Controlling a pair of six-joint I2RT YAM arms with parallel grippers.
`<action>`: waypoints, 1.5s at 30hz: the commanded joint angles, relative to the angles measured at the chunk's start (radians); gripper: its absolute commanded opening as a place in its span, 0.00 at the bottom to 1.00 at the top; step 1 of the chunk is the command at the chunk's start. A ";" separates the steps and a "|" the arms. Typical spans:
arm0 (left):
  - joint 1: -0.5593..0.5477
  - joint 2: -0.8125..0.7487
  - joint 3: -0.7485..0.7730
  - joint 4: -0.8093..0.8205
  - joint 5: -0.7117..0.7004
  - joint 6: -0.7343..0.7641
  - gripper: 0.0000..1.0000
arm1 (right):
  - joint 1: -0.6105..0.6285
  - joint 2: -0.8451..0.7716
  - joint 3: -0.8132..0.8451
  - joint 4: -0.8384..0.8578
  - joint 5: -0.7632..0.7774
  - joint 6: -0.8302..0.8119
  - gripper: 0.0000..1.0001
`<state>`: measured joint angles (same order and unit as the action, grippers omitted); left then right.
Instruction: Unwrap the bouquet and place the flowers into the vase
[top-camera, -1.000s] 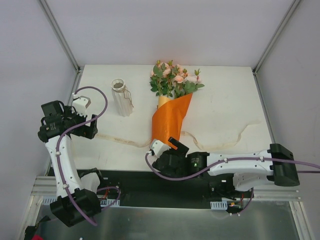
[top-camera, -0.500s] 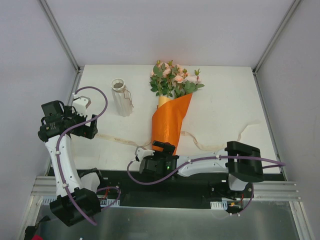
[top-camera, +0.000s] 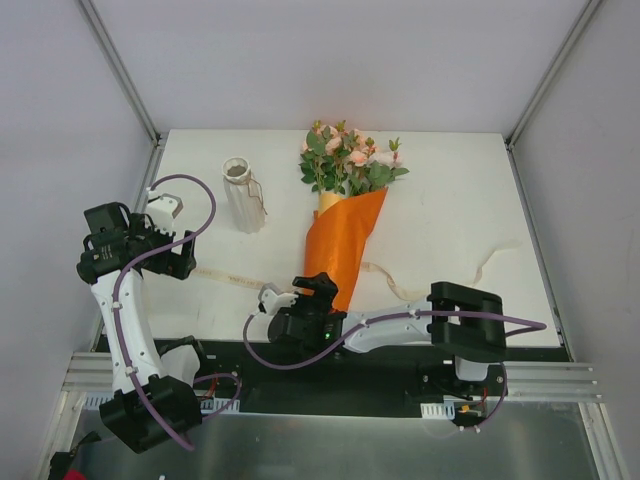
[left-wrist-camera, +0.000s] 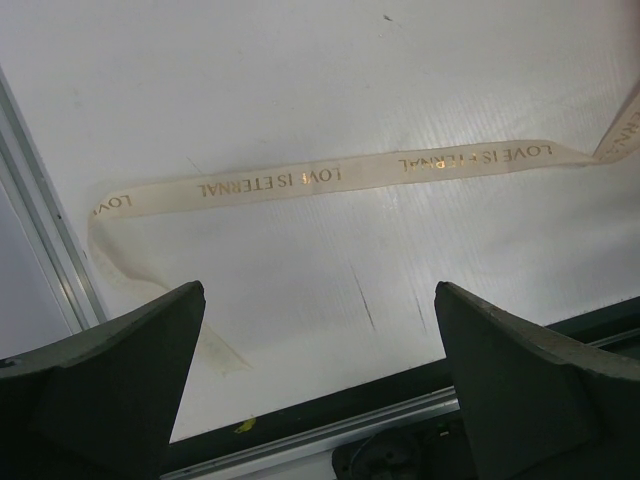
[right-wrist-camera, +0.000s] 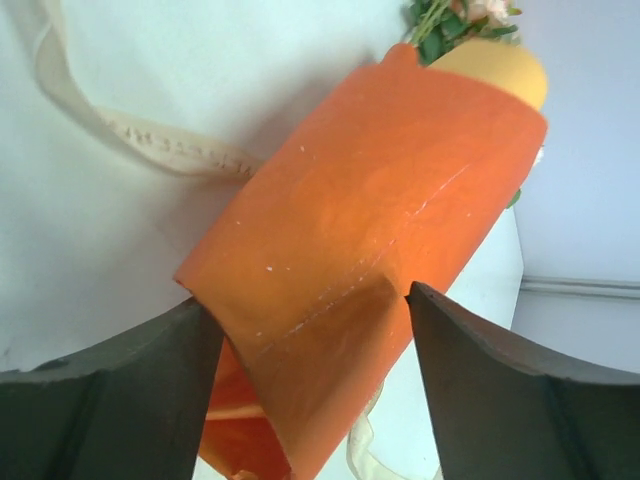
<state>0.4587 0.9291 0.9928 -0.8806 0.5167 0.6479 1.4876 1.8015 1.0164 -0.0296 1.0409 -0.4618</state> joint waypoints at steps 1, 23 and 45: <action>-0.003 -0.015 0.001 -0.020 0.026 0.015 0.99 | 0.003 -0.086 -0.007 0.169 0.108 -0.098 0.71; -0.003 -0.029 0.030 -0.021 0.026 0.002 0.99 | 0.007 -0.574 -0.119 0.046 0.451 0.173 0.29; -0.303 -0.012 0.165 -0.127 0.006 -0.060 0.99 | -0.438 -0.591 0.552 -1.607 0.499 1.464 0.96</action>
<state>0.3069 0.9272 1.0828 -0.9592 0.5163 0.6357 1.2266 1.3109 1.4387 -1.2819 1.4544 1.0977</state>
